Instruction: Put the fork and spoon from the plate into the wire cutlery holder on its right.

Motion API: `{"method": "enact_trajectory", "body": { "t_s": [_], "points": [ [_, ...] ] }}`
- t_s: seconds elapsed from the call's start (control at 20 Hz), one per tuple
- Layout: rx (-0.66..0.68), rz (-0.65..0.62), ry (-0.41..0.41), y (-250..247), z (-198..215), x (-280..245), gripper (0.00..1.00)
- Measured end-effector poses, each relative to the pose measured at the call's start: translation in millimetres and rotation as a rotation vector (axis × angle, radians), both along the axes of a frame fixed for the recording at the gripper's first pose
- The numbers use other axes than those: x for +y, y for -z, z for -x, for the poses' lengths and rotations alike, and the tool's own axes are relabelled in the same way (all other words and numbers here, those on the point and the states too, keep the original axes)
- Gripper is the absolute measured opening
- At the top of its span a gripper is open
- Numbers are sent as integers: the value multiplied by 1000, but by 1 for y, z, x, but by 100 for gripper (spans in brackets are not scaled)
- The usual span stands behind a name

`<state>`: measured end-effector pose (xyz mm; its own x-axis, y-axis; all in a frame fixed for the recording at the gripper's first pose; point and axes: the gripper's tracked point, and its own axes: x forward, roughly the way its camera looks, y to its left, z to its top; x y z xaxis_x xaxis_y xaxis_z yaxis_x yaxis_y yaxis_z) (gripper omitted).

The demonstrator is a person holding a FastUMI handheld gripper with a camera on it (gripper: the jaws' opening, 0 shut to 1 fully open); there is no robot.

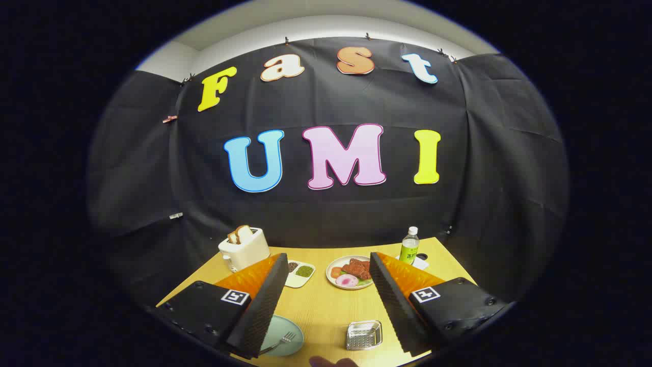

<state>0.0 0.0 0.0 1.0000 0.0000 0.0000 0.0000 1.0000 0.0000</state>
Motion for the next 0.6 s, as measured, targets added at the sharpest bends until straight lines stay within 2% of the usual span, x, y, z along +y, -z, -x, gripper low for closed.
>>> {"method": "enact_trajectory", "body": {
  "t_s": [0.6],
  "points": [
    [43,6,5,11,-9,11,99]
  ]
}}
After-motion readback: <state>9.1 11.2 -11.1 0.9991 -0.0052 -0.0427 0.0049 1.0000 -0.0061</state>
